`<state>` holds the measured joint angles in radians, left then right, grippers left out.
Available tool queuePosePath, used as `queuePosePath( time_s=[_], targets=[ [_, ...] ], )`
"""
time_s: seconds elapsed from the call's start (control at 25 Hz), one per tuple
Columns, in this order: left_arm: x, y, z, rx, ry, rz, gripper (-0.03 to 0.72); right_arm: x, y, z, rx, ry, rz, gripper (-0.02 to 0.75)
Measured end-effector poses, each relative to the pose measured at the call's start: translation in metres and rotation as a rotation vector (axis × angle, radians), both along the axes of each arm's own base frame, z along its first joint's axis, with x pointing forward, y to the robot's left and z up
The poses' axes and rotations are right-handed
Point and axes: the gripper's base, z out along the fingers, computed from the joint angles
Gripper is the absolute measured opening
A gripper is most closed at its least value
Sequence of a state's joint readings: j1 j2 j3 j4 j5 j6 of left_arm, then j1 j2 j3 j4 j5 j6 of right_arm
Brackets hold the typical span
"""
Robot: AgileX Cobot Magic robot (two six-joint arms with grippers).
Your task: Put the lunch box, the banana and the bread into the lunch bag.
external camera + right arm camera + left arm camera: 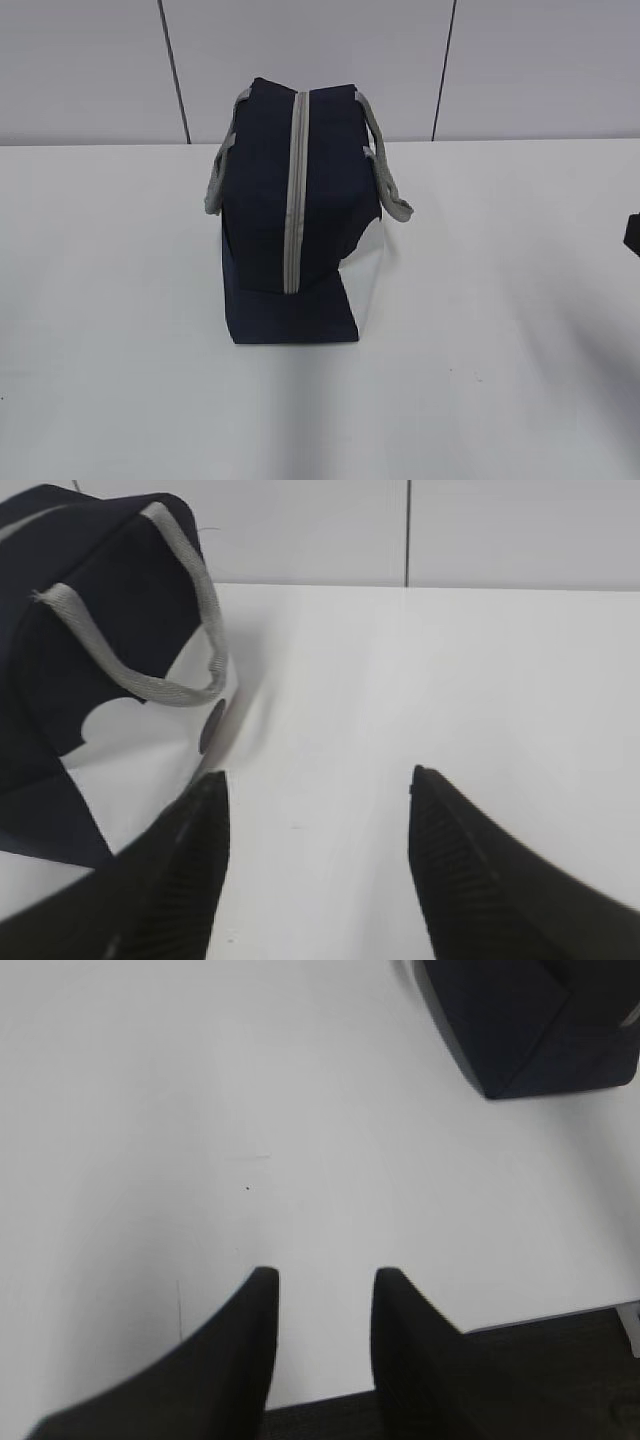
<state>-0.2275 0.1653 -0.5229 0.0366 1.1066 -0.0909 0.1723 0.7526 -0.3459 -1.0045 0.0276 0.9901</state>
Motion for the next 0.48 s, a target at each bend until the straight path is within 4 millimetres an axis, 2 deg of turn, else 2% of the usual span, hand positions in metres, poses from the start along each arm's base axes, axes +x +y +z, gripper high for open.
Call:
queuePosePath(
  time_s=[0.28, 0.48],
  targets=[
    [0.000, 0.000, 0.000, 0.000, 0.000, 0.000, 0.242, -0.004, -0.007, -0.010, -0.039, 0.154, -0.069, 0.425],
    [0.000, 0.000, 0.000, 0.000, 0.000, 0.000, 0.242, -0.009, -0.005, 0.001, -0.062, 0.259, -0.037, 0.425]
  ],
)
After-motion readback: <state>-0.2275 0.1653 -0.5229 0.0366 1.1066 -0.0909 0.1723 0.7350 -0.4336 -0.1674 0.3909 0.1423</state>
